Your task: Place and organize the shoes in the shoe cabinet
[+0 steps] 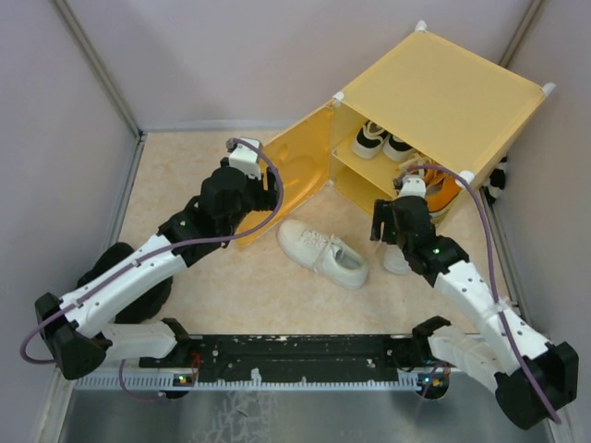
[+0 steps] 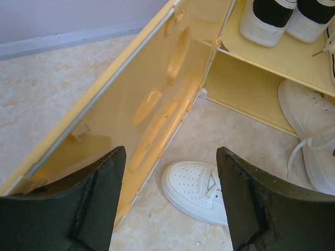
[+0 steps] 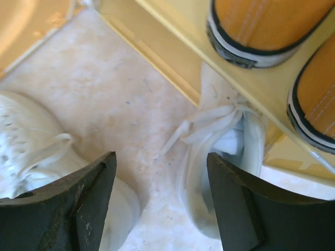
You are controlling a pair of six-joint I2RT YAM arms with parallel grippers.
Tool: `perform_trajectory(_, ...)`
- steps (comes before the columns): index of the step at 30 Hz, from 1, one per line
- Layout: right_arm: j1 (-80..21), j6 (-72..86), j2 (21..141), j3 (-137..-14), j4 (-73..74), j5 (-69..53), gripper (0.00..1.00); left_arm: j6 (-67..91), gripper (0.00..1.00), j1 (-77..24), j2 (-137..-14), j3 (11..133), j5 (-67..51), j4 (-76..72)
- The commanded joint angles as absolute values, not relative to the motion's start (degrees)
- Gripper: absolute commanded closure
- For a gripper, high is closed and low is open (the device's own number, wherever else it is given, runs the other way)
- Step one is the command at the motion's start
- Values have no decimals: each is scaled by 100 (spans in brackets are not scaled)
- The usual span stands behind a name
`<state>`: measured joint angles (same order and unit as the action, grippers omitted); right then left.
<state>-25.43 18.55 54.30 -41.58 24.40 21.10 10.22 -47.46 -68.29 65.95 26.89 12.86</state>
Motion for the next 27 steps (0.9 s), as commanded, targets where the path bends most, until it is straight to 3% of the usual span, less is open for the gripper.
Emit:
perform_trajectory(1, -2677, 1180, 5098, -4588, 2810, 935, 31, 1002, 24, -4736, -6941, 6537, 2568, 1136)
perform_trajectory(8, -3623, 757, 5996, -4807, 2813, 916, 36, 998, 24, -4736, -6991, 6590, 2590, 1169)
perform_trajectory(27, -3893, 1007, 7183, -4414, 2126, 946, 45, 967, 24, -4737, -6644, 6506, 2609, 1321)
